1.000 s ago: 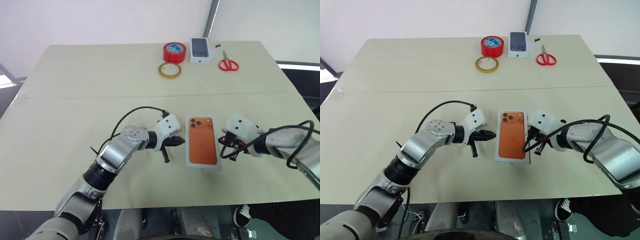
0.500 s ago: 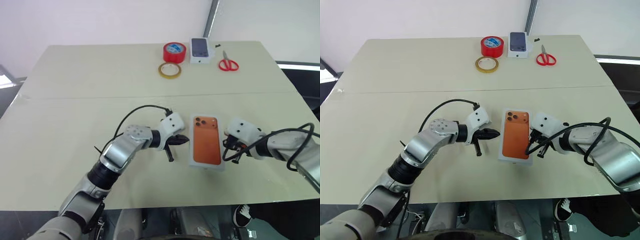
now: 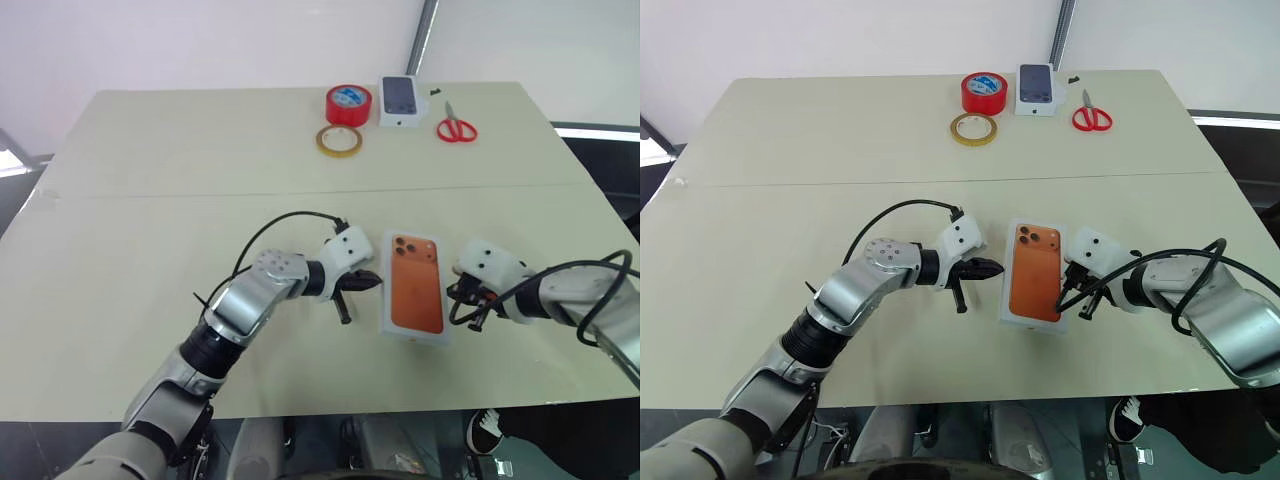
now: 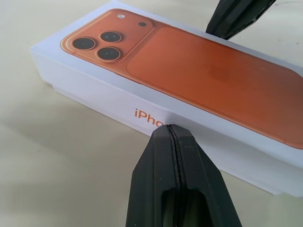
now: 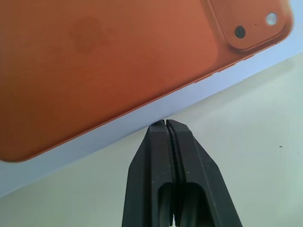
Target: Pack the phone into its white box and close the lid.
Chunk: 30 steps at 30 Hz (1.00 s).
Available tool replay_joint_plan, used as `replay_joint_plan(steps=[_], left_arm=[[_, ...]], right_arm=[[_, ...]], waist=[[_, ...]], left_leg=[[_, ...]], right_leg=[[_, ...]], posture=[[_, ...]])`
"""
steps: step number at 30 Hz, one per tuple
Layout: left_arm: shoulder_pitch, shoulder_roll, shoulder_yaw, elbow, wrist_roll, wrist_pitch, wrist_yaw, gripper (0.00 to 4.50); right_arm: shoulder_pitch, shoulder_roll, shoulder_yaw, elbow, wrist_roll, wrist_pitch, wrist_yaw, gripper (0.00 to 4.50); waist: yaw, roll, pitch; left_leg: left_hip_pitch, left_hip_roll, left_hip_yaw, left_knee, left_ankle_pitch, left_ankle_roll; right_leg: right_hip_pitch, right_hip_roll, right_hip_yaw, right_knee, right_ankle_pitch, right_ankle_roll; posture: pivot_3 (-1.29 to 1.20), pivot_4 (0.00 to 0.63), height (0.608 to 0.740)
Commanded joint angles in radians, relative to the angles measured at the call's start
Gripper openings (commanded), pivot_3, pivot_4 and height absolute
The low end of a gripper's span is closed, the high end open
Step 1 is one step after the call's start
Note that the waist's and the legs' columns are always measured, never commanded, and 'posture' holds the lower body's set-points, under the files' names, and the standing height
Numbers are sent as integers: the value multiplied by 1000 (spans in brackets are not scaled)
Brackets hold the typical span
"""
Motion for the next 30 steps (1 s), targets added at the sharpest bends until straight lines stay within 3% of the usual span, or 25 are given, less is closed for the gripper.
replay_joint_plan(steps=[1,5,9,17,21,26,30], left_arm=[[-19,3,69,-7,-18,-18,10,0],[-57,-41,144,20,-51,-8,43,0],[-109,-94,106,78,-24,-39,51,0],[-129,-113,-86,186,91,-49,16,0],[-118,-100,-109,193,117,-44,9,0],[-143,-178,142,176,4,-94,112,0],[-214,-143,316,188,-15,-174,189,0]], right_arm=[[18,-38,-104,9,-6,-47,43,36],[82,-47,-203,-10,32,-98,130,36],[156,-25,-252,-109,116,-82,201,36],[219,14,-137,-177,65,-75,125,36],[230,11,-125,-172,53,-83,118,36],[130,77,-174,-106,54,-111,71,36],[6,158,-200,2,40,-181,27,36]], waist=[[0,0,0],[2,0,0],[8,0,0],[15,0,0],[15,-1,-1],[11,-2,-1],[11,-2,-1]], left_leg=[[0,0,0,0,0,0],[0,0,0,0,0,0],[0,0,0,0,0,0],[1,-1,0,0,0,0],[3,-1,0,0,0,0],[3,0,-1,1,0,-1],[2,0,-1,1,1,-1]], right_leg=[[0,0,0,0,0,0],[0,0,0,0,0,0],[2,0,0,-1,0,0],[3,0,0,-2,0,1],[5,0,0,-2,0,1],[5,0,0,-2,0,1],[3,1,0,-2,0,1]], posture=[[0,150,740],[0,150,740],[0,150,740],[0,150,740],[0,150,740],[0,150,740],[0,150,740]])
